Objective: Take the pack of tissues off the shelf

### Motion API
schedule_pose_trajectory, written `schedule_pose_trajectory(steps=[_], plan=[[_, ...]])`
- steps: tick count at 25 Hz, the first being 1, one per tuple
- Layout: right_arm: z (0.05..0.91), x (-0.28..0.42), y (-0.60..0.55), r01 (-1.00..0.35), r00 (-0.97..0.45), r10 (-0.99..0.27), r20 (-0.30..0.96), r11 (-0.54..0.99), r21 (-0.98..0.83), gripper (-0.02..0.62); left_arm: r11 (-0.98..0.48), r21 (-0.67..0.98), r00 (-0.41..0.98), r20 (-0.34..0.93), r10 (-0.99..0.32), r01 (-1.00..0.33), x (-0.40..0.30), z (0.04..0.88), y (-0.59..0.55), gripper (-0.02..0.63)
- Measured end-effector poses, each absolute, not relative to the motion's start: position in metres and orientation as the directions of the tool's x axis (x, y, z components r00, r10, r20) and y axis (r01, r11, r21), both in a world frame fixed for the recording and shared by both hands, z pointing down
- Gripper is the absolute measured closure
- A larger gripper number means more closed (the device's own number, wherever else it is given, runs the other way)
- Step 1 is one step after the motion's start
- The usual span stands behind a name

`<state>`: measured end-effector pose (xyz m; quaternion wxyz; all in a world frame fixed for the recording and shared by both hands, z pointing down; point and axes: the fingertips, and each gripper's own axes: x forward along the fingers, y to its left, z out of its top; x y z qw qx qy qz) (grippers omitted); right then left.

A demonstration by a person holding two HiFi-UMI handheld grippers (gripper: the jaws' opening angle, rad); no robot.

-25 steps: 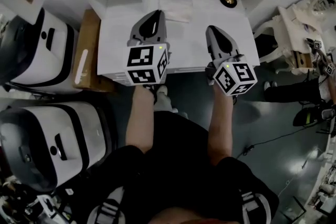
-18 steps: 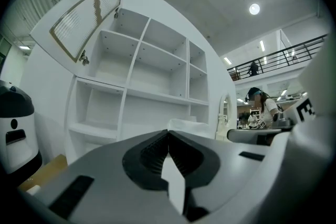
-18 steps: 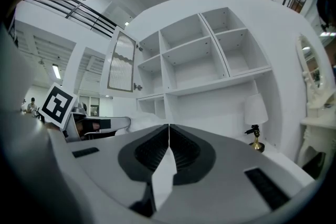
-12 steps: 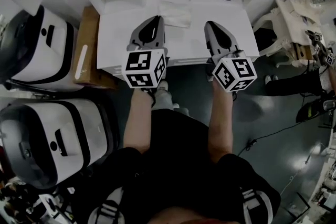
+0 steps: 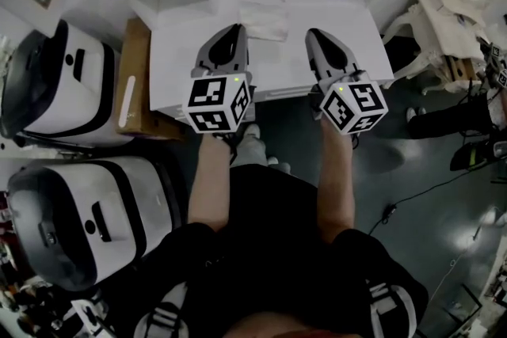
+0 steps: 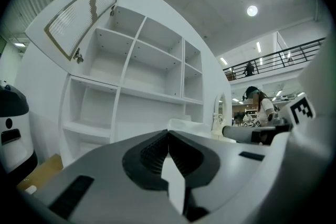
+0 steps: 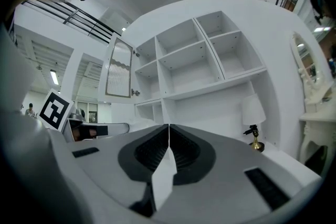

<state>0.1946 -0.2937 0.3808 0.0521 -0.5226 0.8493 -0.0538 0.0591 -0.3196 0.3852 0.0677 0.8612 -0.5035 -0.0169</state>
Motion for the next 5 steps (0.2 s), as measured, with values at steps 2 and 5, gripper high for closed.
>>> schedule_pose_trajectory(steps=[2,5], plan=[[0.3795,0.1966,-0.2924,-0.883,-0.446,-0.894,-0.036,0.446,-0.148,0.572,-0.487,0.136,0.495,0.04,-0.868,-0.863,0.06,0.3855,-0.3178,0.593],[0.378,0.1969,-0.2924,-0.884,-0.443,-0.896,-0.038,0.443,-0.15,0.572,-0.49,0.141,0.5,0.042,-0.865,-0.86,0.0597,0.386,-0.317,0.594]])
